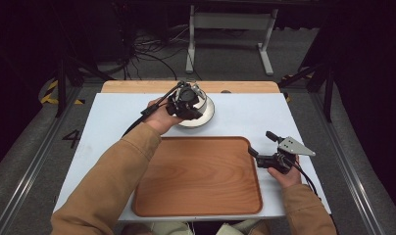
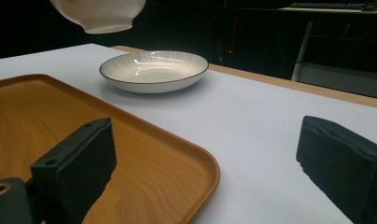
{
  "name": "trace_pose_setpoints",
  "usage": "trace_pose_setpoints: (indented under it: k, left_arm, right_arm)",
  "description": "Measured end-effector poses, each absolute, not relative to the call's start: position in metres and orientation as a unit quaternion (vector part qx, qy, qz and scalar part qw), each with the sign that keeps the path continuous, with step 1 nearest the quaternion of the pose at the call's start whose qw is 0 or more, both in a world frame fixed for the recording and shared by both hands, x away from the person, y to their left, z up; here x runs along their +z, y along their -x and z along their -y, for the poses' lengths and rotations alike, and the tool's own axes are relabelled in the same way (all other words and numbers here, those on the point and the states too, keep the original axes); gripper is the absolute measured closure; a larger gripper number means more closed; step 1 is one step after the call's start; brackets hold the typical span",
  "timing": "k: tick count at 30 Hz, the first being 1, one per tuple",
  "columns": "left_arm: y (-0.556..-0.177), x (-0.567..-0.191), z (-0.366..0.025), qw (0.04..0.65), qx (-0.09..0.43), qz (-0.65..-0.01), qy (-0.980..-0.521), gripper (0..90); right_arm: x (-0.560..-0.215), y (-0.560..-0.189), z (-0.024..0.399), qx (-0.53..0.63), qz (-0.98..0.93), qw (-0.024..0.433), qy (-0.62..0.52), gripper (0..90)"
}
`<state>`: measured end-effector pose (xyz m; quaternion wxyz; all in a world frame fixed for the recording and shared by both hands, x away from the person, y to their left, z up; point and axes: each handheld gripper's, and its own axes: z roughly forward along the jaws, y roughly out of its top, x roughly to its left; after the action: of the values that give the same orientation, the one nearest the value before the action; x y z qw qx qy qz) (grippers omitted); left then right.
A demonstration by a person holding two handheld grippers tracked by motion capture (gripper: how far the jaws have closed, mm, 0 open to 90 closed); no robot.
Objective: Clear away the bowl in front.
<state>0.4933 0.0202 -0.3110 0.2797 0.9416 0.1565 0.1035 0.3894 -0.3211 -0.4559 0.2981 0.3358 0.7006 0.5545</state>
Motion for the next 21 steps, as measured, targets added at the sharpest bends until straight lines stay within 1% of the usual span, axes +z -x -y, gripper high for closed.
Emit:
trace_pose_setpoints:
  k: [14,21]
  left_arm:
    - [-0.447,-0.295,-0.017,0.289,0.084,-0.103,-0.948,82.9]
    - [-0.433,-0.292,-0.015,0.283,0.076,-0.081,-0.953,82.9]
  right_arm:
    - [-0.456,-0.389,0.321,0.553,-0.702,0.299,-0.336,5.2]
    - [-0.456,-0.389,0.321,0.553,-0.702,0.299,-0.335,5.2]
